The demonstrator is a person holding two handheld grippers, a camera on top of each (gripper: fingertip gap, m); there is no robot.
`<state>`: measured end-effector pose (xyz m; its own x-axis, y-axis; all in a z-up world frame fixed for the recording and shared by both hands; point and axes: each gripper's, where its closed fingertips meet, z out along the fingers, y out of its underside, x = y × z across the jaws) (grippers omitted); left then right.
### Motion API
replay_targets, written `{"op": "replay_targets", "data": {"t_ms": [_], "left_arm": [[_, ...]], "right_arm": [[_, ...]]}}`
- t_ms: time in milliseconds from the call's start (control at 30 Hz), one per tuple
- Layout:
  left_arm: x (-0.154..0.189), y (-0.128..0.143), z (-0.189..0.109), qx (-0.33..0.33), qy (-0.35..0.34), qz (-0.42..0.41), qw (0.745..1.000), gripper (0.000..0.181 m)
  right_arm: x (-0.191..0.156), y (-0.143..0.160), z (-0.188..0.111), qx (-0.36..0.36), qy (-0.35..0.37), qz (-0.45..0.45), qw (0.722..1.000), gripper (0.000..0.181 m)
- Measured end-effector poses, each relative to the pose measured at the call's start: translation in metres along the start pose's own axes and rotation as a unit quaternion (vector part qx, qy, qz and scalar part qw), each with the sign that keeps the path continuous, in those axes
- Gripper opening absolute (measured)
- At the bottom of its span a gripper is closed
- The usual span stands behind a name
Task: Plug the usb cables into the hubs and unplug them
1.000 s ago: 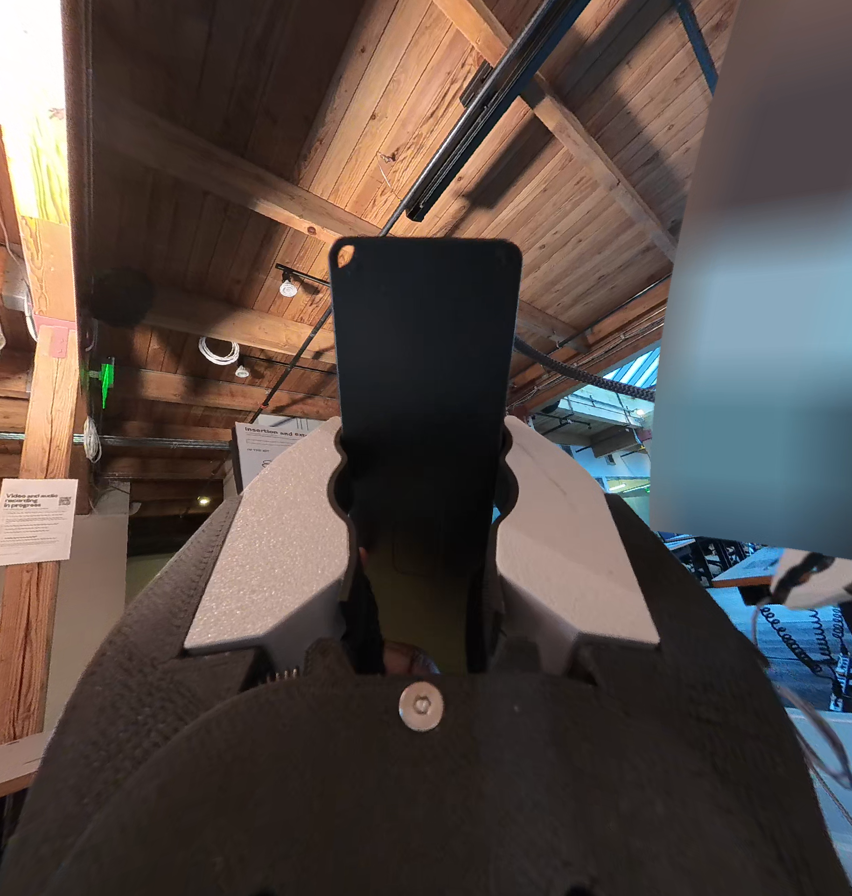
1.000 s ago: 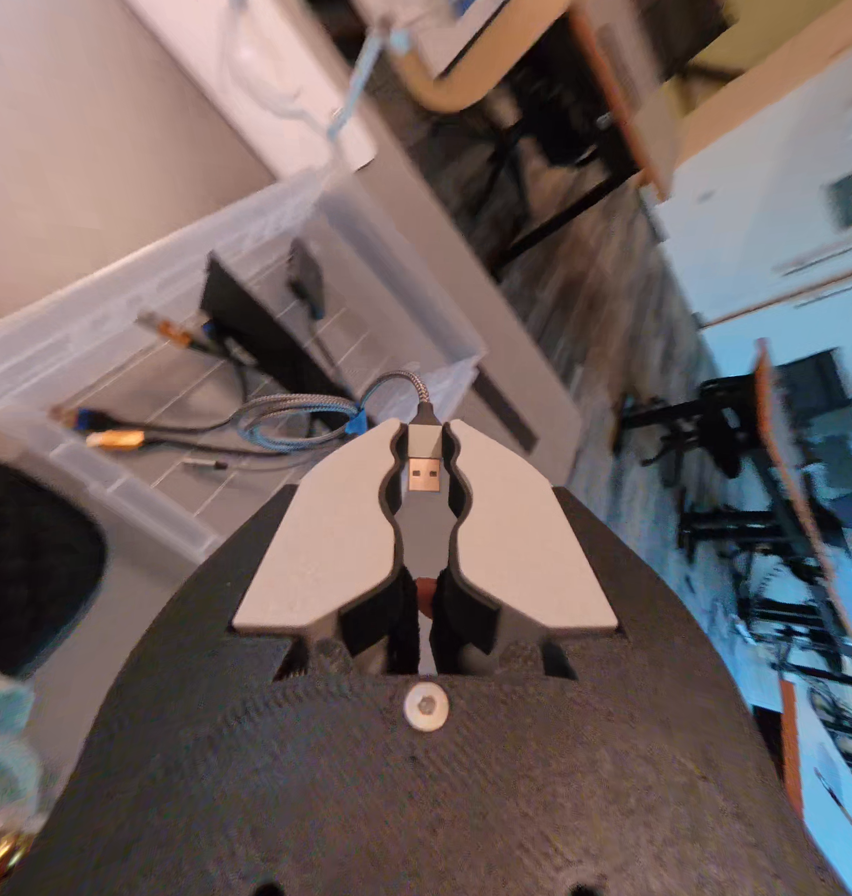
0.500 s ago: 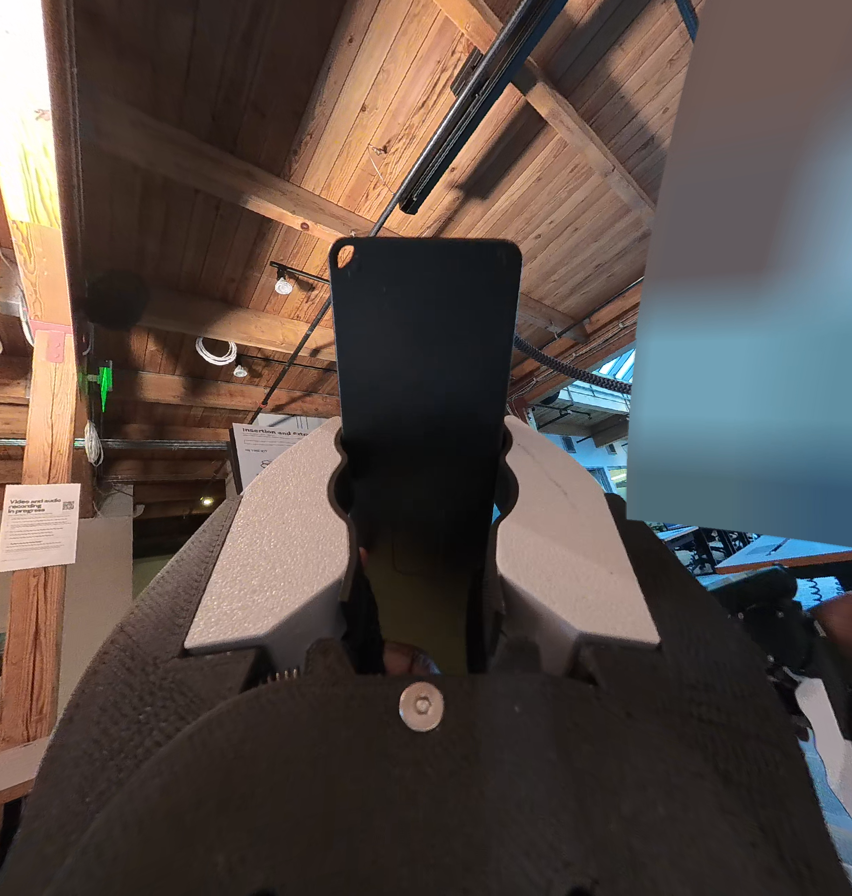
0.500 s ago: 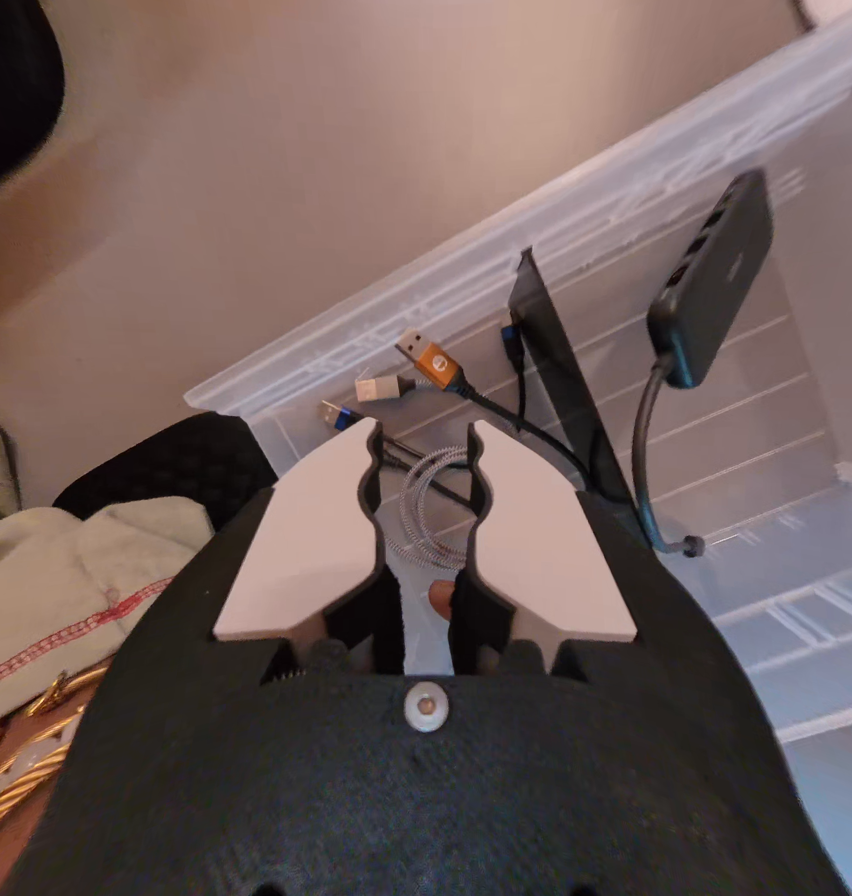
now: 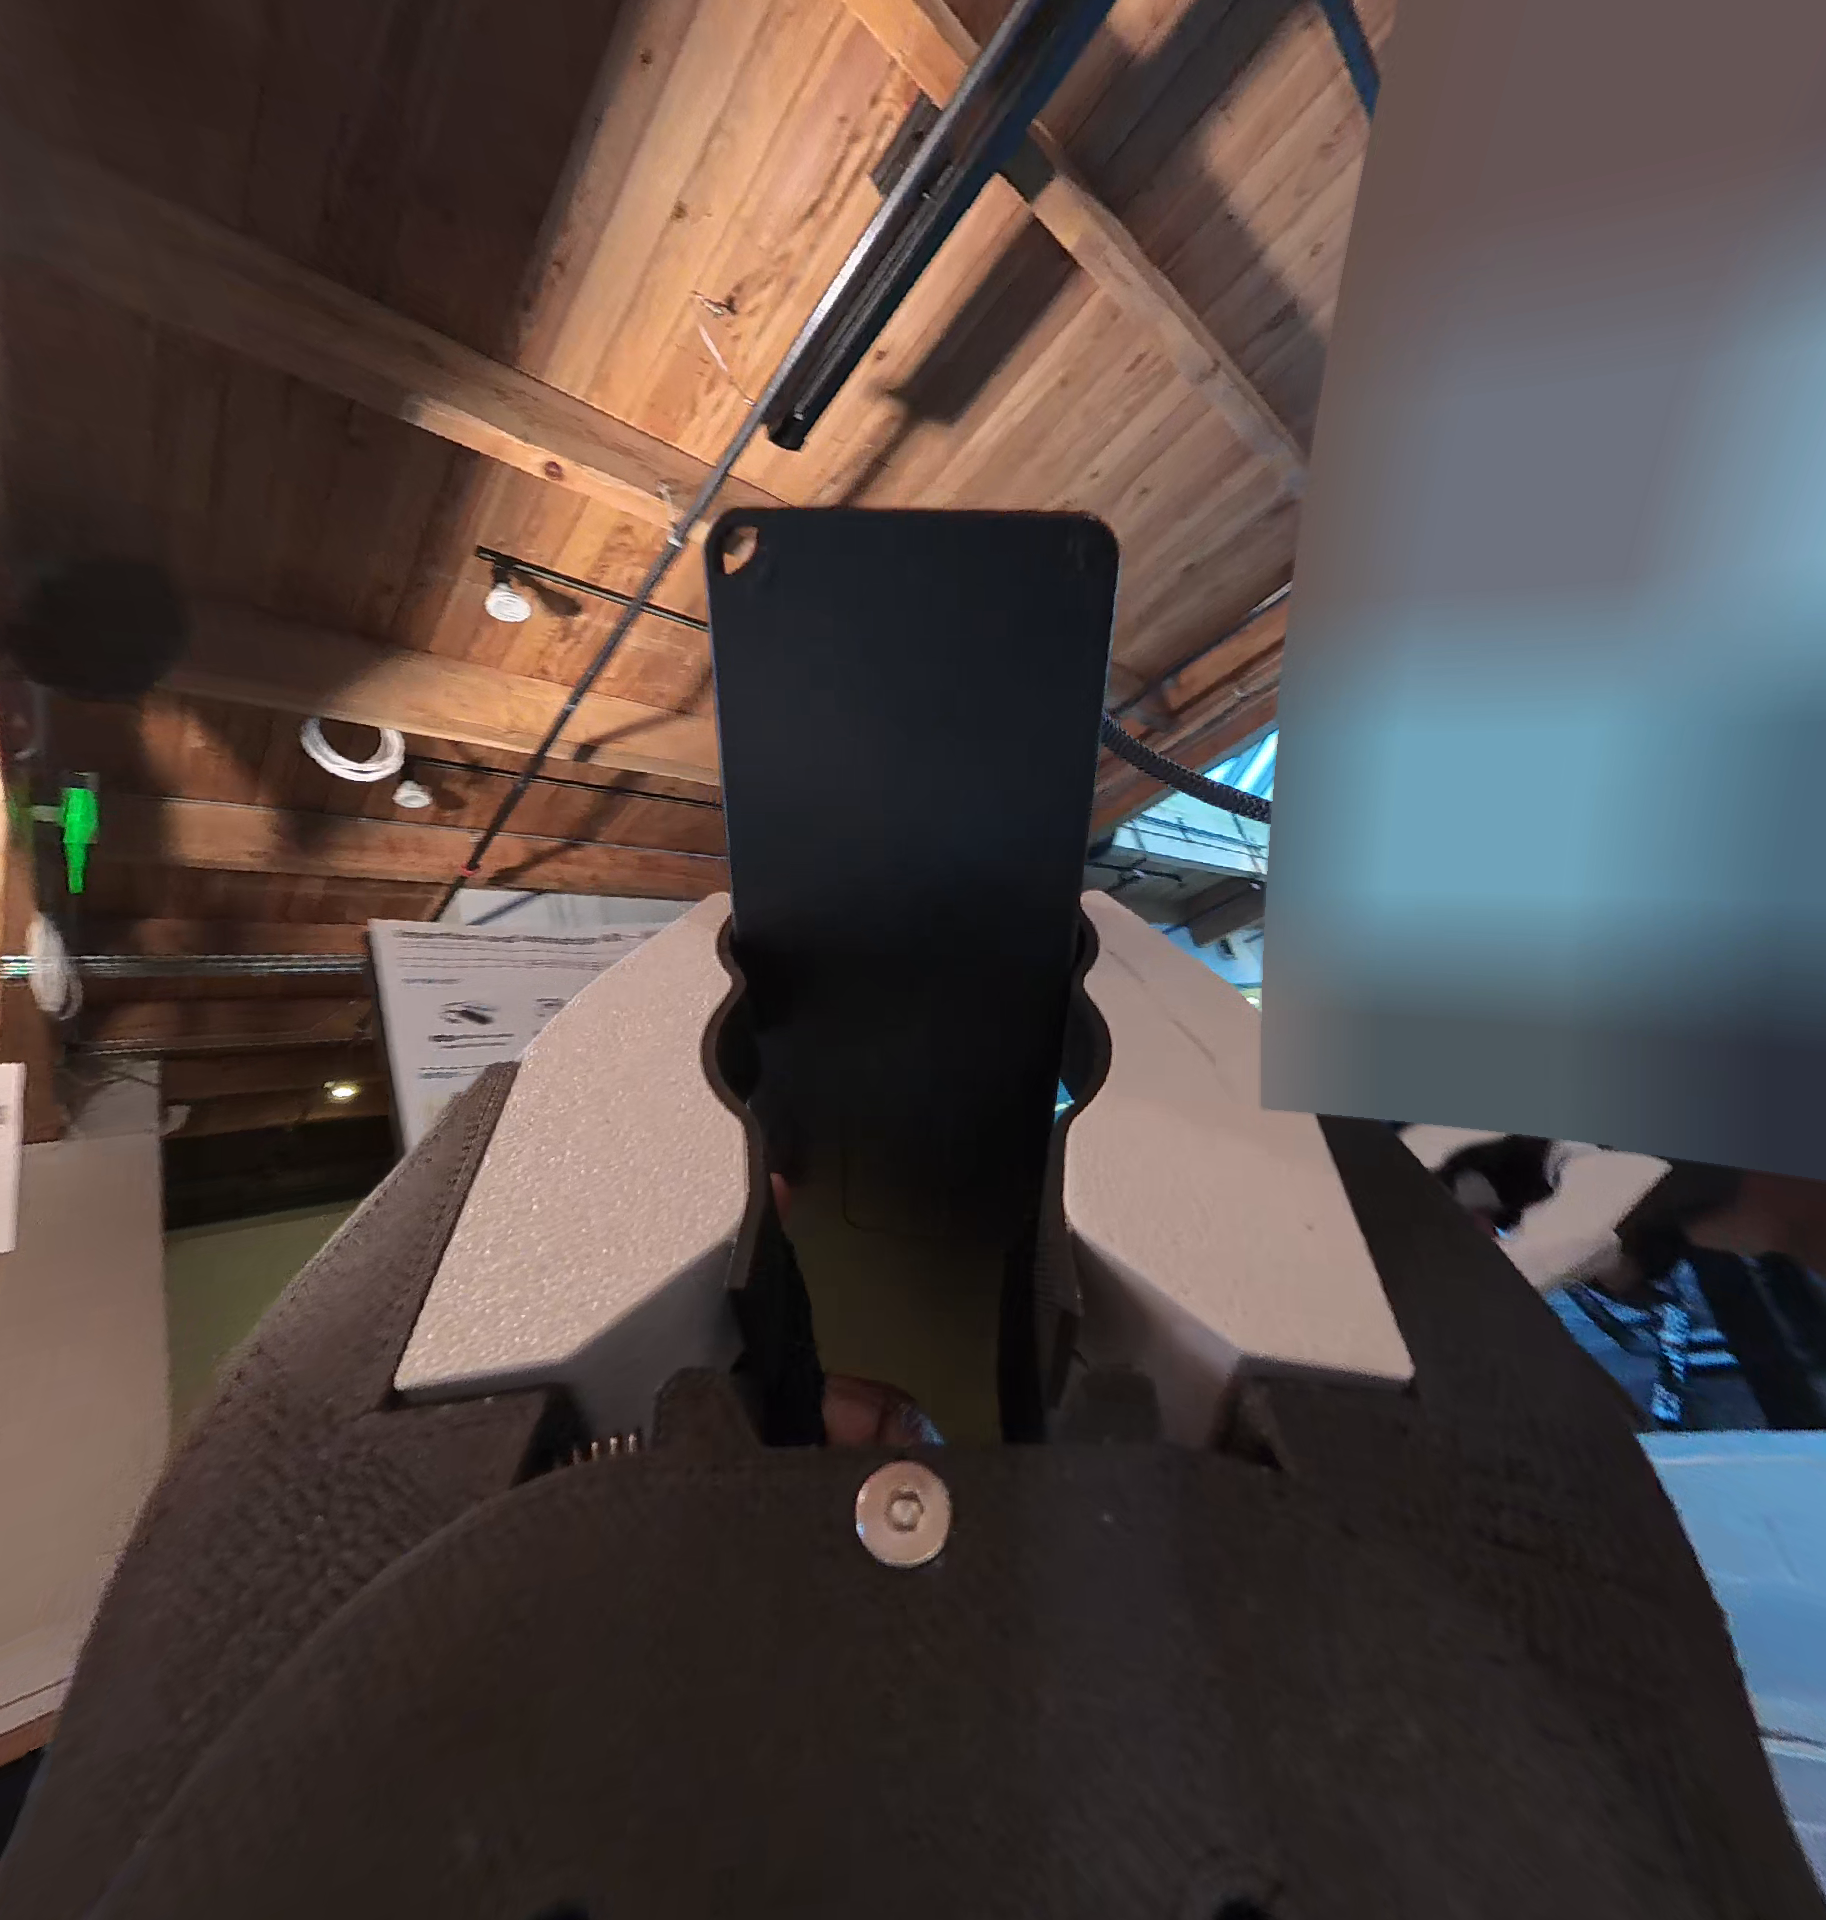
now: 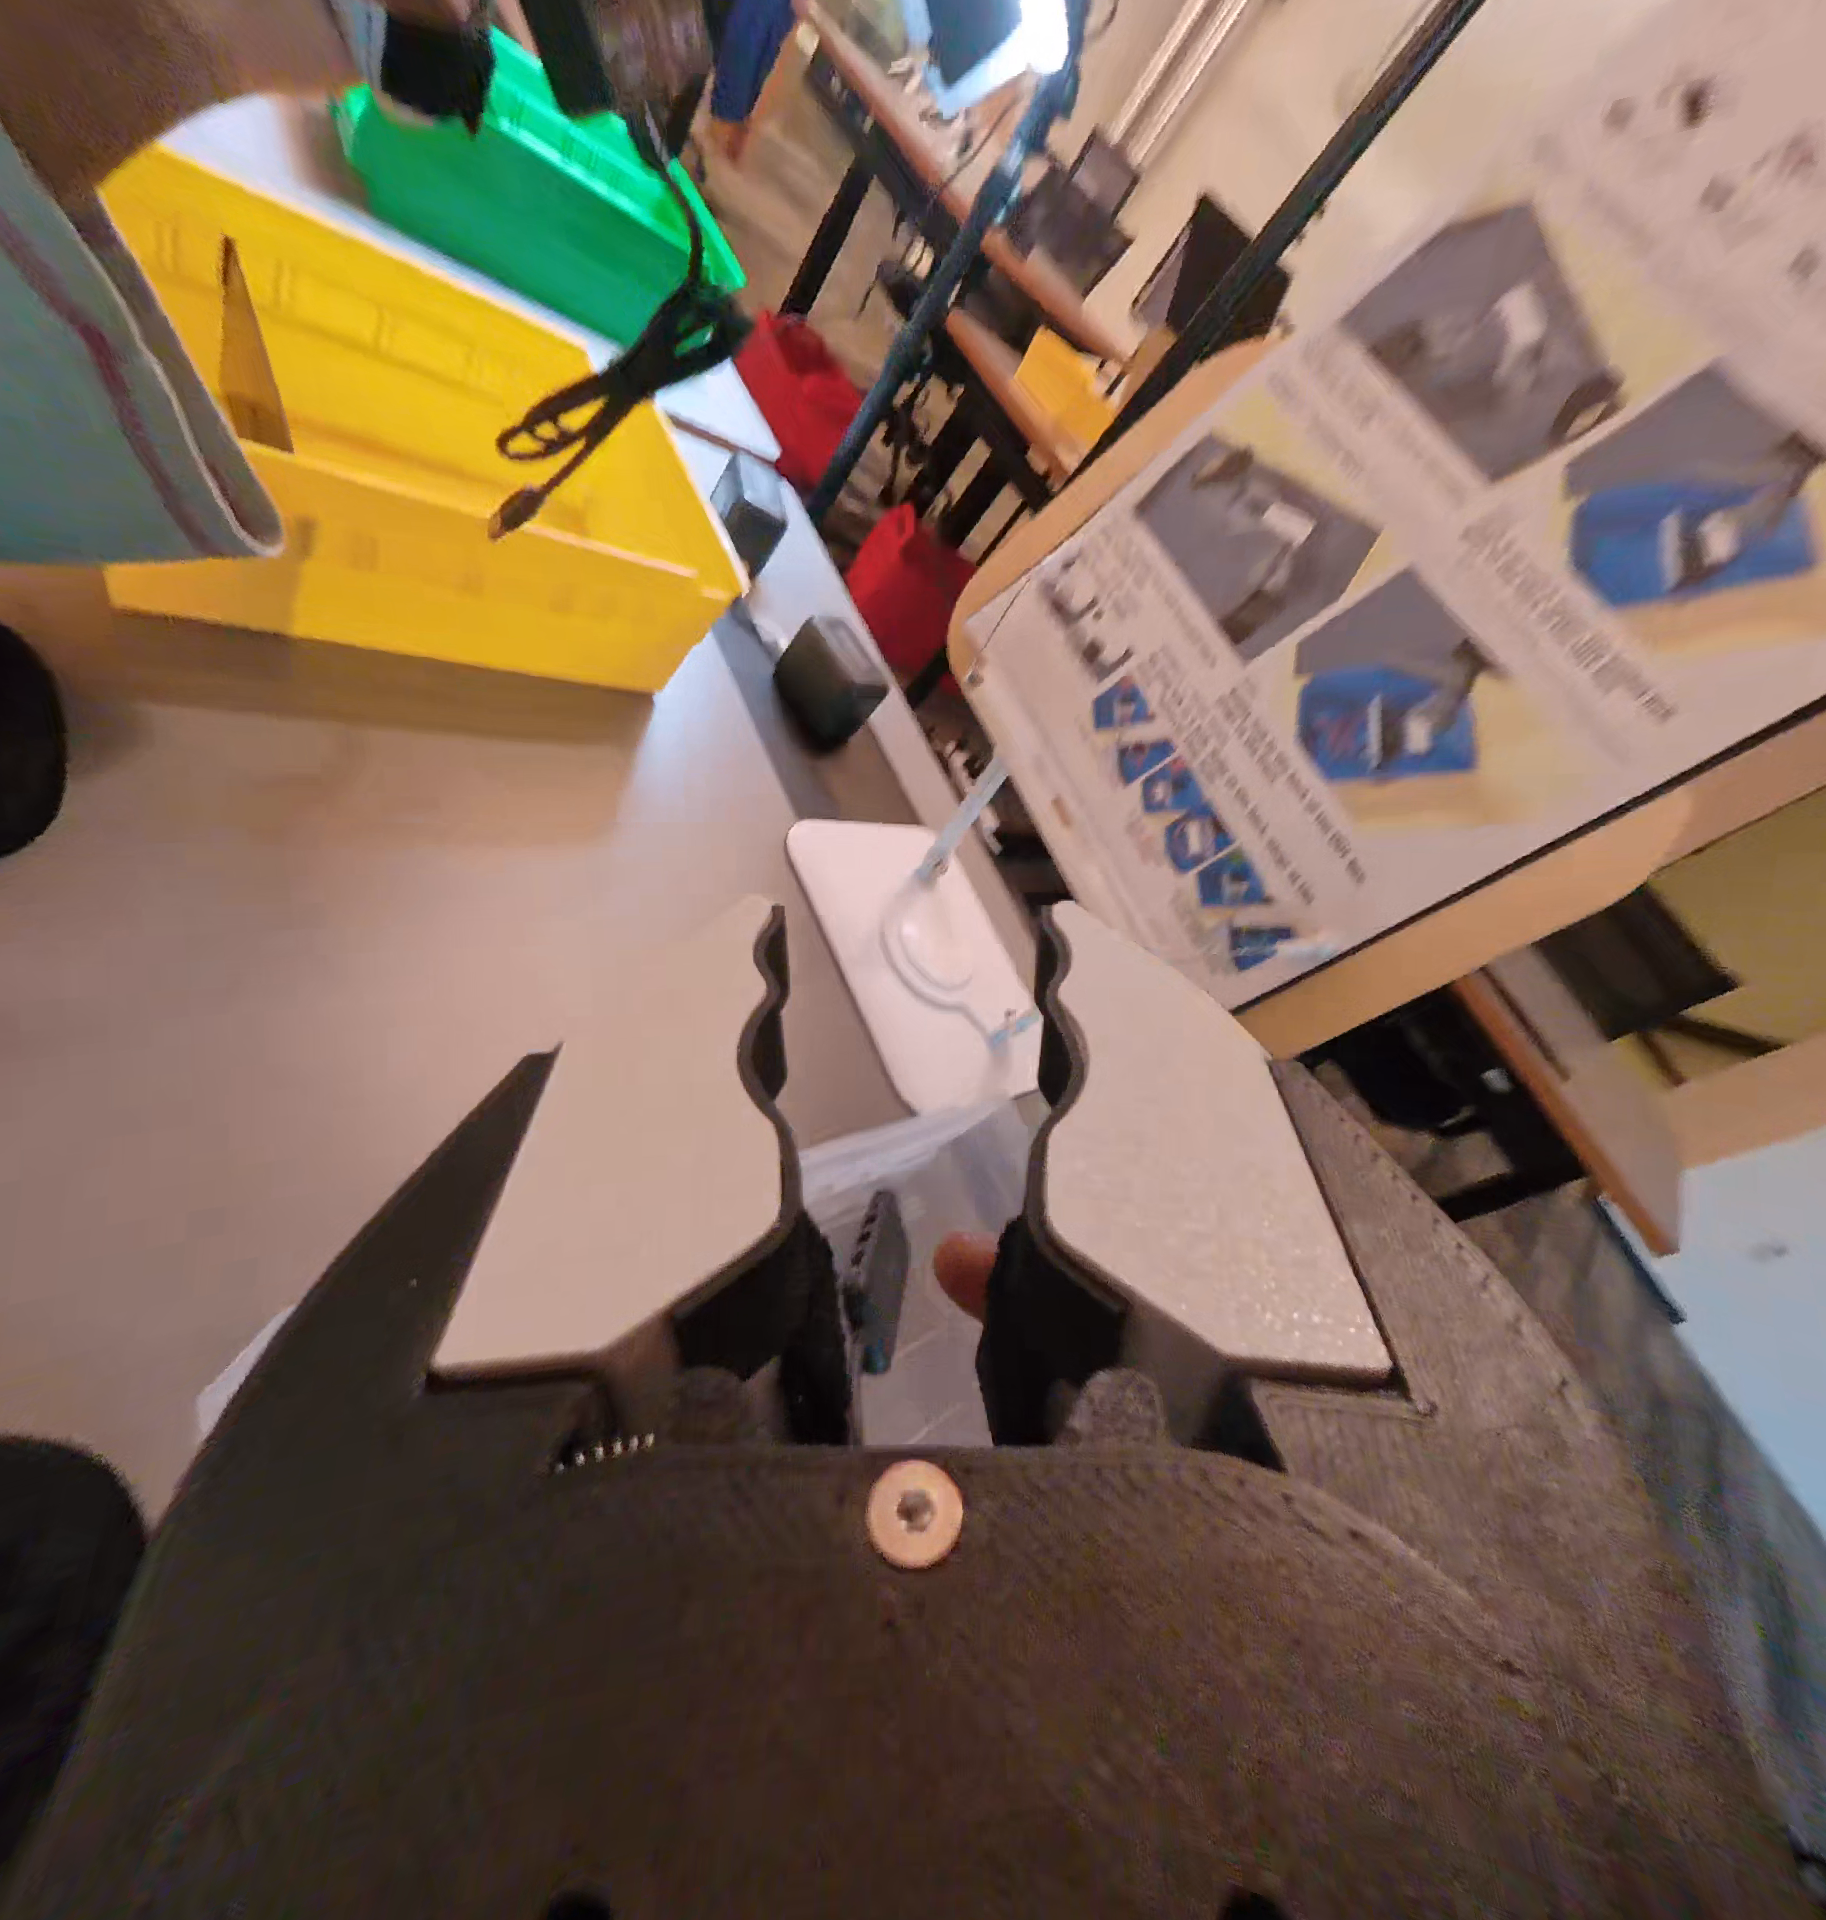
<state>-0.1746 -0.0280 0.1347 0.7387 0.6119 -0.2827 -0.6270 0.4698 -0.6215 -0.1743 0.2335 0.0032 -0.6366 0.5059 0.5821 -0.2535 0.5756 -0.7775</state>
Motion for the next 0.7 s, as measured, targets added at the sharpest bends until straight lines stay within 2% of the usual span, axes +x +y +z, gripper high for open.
{"op": "replay_targets", "data": {"t_ms": [33, 200, 433, 567, 700], "left_arm": [[0.004, 0.002, 0.002, -0.003, 0.007, -0.001, 1.0, 0.057], [0.025, 0.015, 0.013, -0.024, 0.039, 0.0, 0.999, 0.057], [0.045, 0.026, 0.021, -0.028, 0.07, -0.013, 0.997, 0.057], [0.047, 0.026, 0.021, -0.005, 0.076, -0.061, 0.995, 0.057], [0.05, 0.028, 0.021, 0.016, 0.094, -0.13, 0.987, 0.057]], "right_arm": [[0.001, -0.007, 0.0, 0.012, 0.008, -0.008, 1.0, 0.046], [-0.01, -0.043, 0.005, 0.085, 0.0, -0.037, 0.996, 0.044], [-0.019, -0.078, 0.018, 0.158, 0.007, -0.061, 0.986, 0.044], [-0.029, -0.1, 0.026, 0.215, -0.004, -0.06, 0.975, 0.043], [-0.041, -0.121, 0.03, 0.285, -0.041, -0.02, 0.957, 0.043]]}}
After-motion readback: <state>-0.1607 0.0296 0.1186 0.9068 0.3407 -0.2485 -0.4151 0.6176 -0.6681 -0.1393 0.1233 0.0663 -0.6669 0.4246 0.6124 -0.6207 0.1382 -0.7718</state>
